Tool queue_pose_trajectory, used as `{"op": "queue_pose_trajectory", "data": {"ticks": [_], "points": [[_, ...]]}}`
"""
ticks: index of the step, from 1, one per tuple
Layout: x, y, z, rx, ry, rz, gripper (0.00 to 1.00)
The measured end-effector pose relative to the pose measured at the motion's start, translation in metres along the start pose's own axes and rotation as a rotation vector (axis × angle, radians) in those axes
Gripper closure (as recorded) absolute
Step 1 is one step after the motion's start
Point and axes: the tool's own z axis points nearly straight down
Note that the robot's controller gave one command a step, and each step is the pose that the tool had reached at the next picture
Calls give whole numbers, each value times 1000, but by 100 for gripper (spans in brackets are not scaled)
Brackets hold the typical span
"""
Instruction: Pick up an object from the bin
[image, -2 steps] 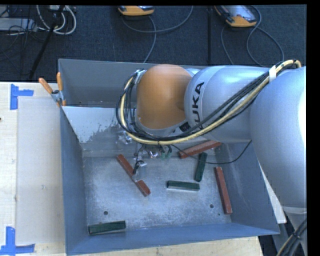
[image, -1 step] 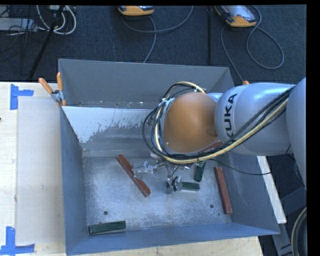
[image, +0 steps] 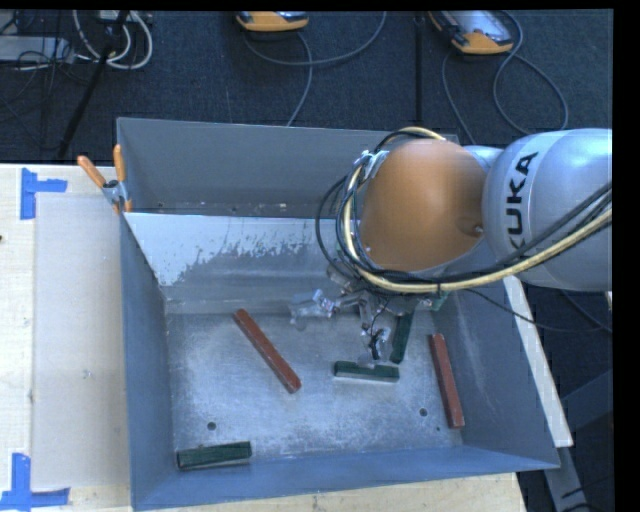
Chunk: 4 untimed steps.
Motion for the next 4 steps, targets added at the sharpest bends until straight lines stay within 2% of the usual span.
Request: {"op": "queue_pose_trajectory", "data": {"ticks": [1, 2, 3, 4], "points": [[1, 59, 74, -15, 10, 24, 0], [-17, 41, -8, -1, -1, -129, 0], [32, 56, 17, -10, 9, -47, 0], [-100, 81, 11, -6, -3, -93, 0]]}}
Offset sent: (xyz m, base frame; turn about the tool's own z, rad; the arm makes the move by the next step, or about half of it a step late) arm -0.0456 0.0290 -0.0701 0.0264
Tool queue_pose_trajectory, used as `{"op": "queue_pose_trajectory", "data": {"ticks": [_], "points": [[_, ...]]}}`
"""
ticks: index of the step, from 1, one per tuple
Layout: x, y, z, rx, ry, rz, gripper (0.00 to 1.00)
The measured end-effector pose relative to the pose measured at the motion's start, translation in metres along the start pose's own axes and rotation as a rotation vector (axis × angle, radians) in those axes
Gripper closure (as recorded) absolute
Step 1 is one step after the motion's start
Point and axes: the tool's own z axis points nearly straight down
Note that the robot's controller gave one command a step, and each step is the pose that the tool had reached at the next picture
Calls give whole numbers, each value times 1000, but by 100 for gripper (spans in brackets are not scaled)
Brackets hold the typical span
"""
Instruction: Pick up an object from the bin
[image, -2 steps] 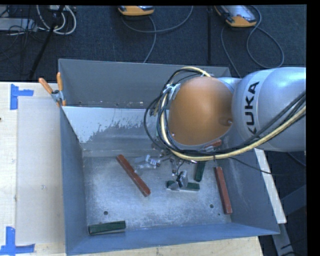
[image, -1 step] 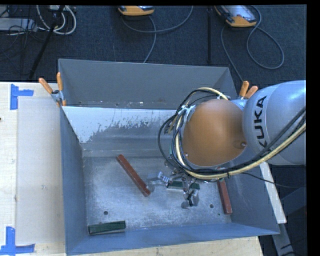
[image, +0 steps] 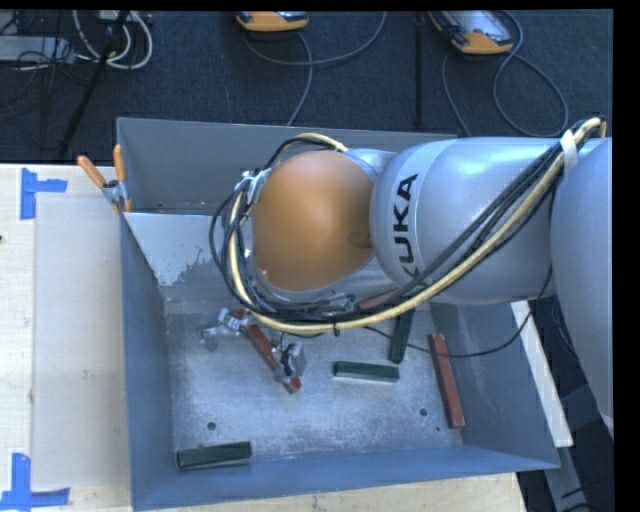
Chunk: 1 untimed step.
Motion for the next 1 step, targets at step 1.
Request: {"op": "queue_pose_trajectory", "data": {"ticks": [1], "points": [[21, -33, -7, 1, 6, -178, 0]]}}
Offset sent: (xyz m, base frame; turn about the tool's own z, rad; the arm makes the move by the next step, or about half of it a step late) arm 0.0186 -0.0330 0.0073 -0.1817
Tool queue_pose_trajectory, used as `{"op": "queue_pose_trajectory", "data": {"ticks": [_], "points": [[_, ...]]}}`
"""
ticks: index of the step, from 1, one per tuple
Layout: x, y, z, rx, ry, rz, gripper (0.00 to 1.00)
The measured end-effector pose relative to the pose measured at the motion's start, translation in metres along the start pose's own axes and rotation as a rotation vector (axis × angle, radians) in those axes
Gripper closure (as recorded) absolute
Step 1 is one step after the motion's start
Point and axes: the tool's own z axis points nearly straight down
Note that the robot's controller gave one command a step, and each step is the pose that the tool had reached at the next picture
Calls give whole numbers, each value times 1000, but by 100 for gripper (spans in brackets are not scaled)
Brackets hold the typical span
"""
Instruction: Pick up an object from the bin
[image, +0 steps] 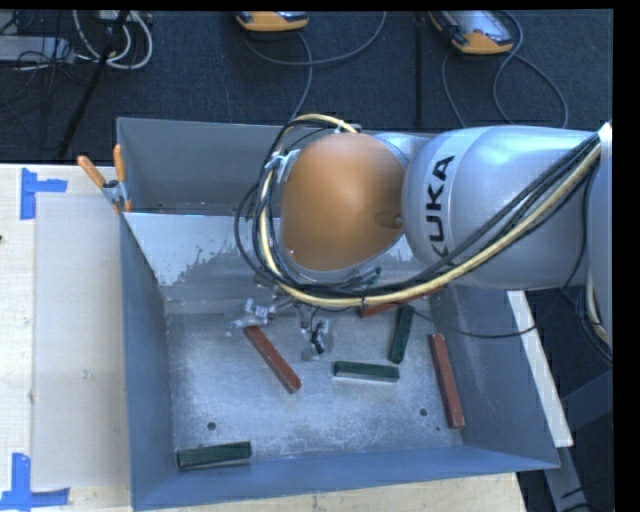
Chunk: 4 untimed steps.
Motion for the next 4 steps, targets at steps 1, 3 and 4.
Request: {"op": "queue_pose_trajectory", "data": {"ticks": [1, 3, 4], "points": [[-6, -18, 86, -8, 0, -607, 0], [-15, -2, 96, -6, -5, -745, 0], [-7, -34, 4, 6, -3, -692, 0]]}}
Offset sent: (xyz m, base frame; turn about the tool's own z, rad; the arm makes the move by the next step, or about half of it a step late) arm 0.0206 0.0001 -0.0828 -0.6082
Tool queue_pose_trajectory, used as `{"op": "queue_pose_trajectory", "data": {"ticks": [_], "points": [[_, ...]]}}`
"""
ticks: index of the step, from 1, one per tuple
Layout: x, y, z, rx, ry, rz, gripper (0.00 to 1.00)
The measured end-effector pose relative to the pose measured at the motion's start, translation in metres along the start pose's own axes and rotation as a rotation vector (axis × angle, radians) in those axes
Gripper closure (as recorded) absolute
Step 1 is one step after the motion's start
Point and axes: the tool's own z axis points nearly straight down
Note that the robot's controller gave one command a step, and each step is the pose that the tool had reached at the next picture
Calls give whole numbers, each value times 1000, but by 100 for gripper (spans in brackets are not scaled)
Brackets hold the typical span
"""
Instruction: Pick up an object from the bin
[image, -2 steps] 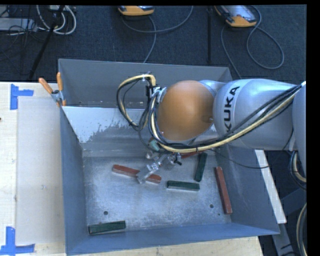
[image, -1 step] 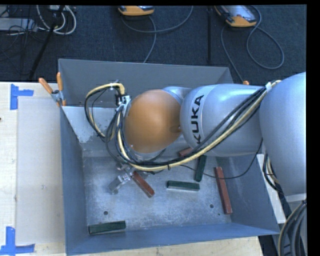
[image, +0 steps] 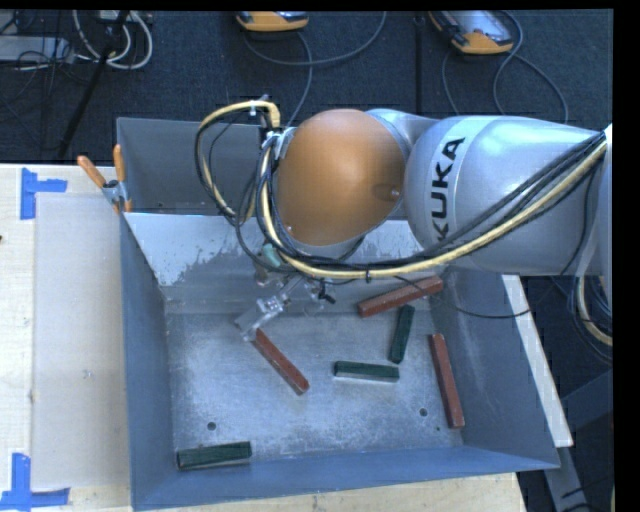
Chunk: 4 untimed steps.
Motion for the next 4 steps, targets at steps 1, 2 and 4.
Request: {"op": "queue_pose_trajectory", "data": {"ticks": [1, 2, 4], "points": [[-15, -8, 7, -8, -3, -164, 0], [63, 70, 79, -21, -3, -245, 0], [25, 40, 99, -16, -5, -217, 0]]}}
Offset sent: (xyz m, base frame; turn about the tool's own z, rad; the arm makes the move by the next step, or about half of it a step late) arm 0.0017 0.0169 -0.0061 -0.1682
